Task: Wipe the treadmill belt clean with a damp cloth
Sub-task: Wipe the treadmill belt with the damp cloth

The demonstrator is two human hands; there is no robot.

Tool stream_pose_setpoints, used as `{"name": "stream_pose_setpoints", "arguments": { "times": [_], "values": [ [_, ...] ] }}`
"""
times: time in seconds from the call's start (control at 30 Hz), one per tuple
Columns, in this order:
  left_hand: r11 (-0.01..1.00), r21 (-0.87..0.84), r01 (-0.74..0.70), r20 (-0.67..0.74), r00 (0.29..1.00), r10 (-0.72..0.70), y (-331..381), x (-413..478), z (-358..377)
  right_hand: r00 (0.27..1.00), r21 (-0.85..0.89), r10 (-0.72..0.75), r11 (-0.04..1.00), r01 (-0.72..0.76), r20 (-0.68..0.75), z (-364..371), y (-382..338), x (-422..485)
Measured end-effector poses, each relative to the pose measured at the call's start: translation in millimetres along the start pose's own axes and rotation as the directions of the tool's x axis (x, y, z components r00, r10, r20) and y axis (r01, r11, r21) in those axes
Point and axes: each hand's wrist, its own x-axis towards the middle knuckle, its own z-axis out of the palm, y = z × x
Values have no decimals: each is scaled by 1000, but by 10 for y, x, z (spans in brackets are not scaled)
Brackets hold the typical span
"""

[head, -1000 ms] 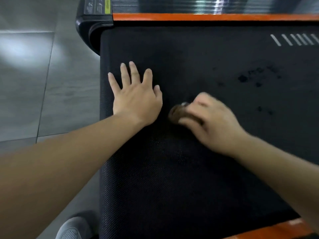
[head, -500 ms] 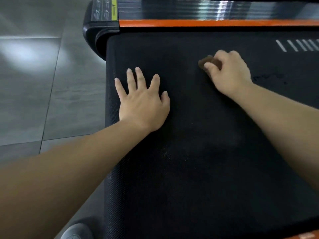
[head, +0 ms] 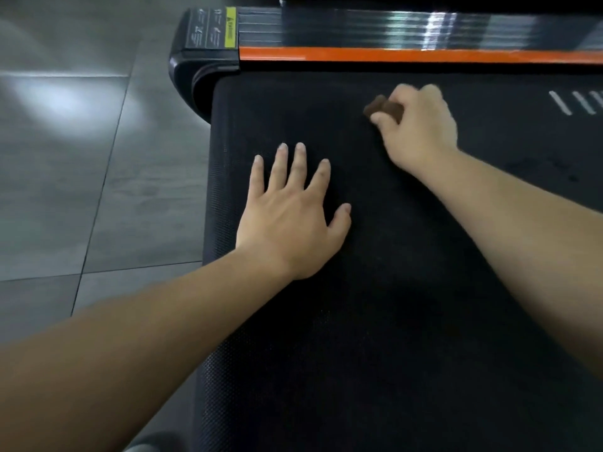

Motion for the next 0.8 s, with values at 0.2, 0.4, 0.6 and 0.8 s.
{"name": "stream_pose_setpoints", "arguments": {
  "times": [0.2, 0.4, 0.6, 0.8],
  "values": [
    [1000, 1, -6, 5, 1000, 6, 1, 25, 7, 973, 97, -212, 974, 203, 93, -56, 19, 85],
    [1000, 5, 0, 4, 1000, 0, 22, 19, 7, 988, 54, 137, 990, -134, -69, 151, -81, 576],
    [1000, 11, -12, 9, 1000, 12, 19, 21, 0, 979, 108, -204, 974, 200, 23, 205, -286, 449],
    [1000, 17, -9, 1, 1000, 9, 19, 17, 12, 985, 44, 156, 987, -153, -68, 121, -81, 836]
  ]
}}
